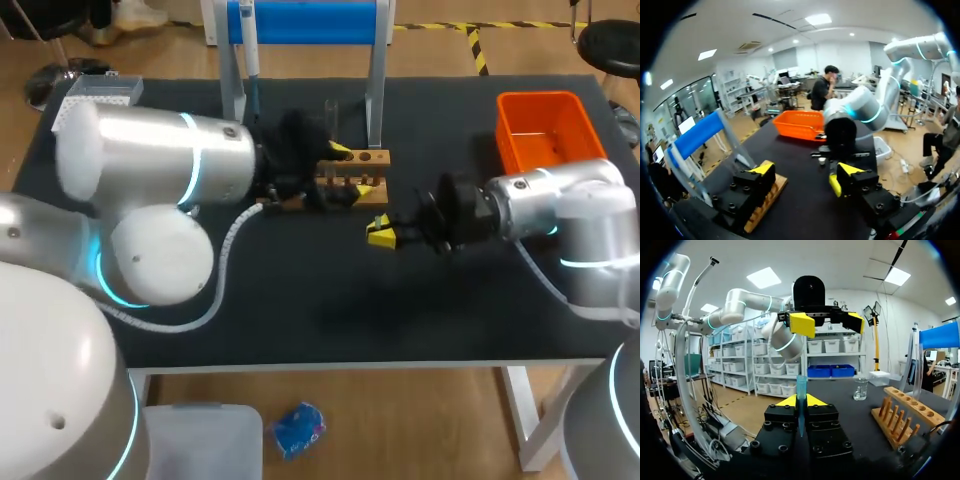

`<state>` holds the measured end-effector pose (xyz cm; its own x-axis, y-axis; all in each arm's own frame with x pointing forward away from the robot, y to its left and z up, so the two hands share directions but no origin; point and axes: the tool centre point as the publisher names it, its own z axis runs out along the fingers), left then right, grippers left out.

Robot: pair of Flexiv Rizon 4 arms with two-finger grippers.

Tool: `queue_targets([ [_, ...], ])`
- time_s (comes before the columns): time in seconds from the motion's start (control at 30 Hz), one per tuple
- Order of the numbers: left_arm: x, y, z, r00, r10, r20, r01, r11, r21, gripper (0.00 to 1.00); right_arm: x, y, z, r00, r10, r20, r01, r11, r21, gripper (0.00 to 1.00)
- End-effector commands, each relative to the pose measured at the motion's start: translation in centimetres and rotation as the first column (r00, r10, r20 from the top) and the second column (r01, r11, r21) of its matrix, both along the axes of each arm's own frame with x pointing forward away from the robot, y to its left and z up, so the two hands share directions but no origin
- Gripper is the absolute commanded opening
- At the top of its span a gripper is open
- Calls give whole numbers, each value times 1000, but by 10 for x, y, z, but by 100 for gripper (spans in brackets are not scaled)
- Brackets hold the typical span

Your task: Invert the test tube, pick up the pipette, mount the tip to pipette, aspirate from beaker and dispense into the tube, eject the tip, return the pipette, and cap with the stopper.

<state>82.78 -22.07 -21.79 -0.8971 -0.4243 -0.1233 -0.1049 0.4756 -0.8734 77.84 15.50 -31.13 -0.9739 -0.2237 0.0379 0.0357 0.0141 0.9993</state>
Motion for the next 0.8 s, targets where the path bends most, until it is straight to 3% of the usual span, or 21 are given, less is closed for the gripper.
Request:
queue_targets([
  [0.03, -3, 21, 5, 995, 95, 20, -95, 995, 18, 100, -9, -13, 1, 1000, -11, 2, 11, 1000, -6, 0],
  [0.33, 23, 54, -4, 986, 165, -37, -167, 984, -62, 100, -26, -48, 4, 999, -46, 8, 47, 998, -41, 0],
  [0.53, 38, 67, -12, 975, 203, -88, -210, 975, -77, 100, -33, -69, 4, 999, -34, 5, 34, 998, -45, 0],
  [0.8, 38, 67, -12, 975, 203, -88, -210, 975, -77, 100, -35, -75, 4, 999, -24, 21, 25, 998, -57, 0],
])
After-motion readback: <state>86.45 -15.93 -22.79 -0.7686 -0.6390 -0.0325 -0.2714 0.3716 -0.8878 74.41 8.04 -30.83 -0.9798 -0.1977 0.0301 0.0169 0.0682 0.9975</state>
